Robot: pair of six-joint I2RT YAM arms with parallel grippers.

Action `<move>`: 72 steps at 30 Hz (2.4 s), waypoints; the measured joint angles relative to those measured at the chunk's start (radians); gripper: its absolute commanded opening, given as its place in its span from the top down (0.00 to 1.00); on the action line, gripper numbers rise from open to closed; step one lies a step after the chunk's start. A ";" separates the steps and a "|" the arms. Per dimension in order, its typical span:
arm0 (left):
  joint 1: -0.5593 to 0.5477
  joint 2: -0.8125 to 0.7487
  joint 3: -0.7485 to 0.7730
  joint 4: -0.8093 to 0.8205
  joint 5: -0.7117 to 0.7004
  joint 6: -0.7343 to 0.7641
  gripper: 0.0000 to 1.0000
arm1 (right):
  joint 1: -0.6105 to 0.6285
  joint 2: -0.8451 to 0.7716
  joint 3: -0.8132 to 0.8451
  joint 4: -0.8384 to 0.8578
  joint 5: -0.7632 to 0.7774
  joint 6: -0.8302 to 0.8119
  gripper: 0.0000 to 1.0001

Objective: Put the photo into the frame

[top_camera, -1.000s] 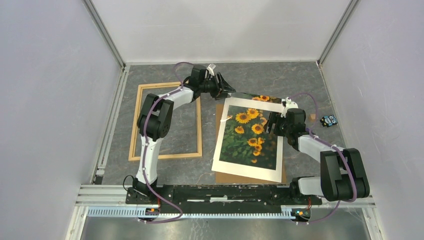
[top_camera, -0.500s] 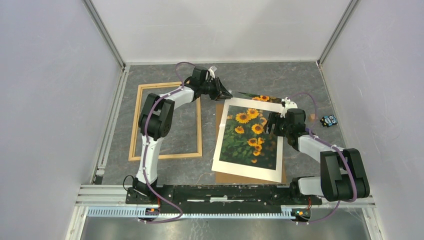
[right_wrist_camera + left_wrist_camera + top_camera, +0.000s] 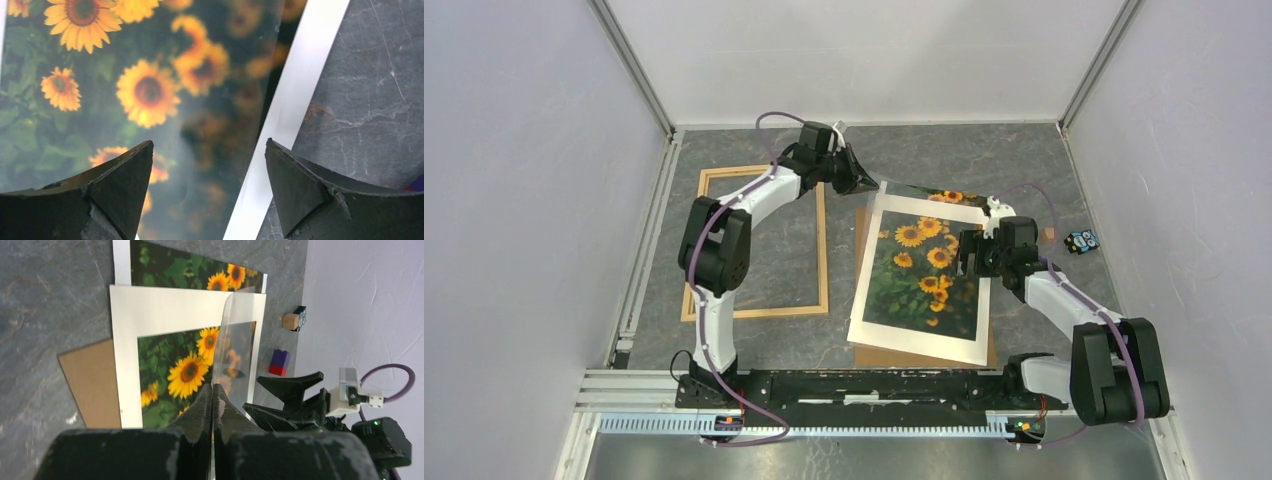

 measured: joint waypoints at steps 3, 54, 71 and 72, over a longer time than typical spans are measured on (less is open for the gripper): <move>0.006 -0.076 -0.008 -0.080 -0.016 0.005 0.98 | 0.011 -0.003 0.026 -0.019 -0.031 -0.017 0.11; 0.195 -1.077 -0.938 -0.566 -0.433 0.151 0.00 | 0.264 0.031 -0.202 0.429 -0.324 0.362 0.13; 0.193 -1.115 -1.065 -0.436 -0.405 0.011 0.00 | 0.285 0.035 -0.202 0.433 -0.328 0.350 0.13; 0.193 -1.115 -1.055 -0.438 -0.426 0.011 0.00 | 0.285 0.035 -0.202 0.433 -0.328 0.349 0.13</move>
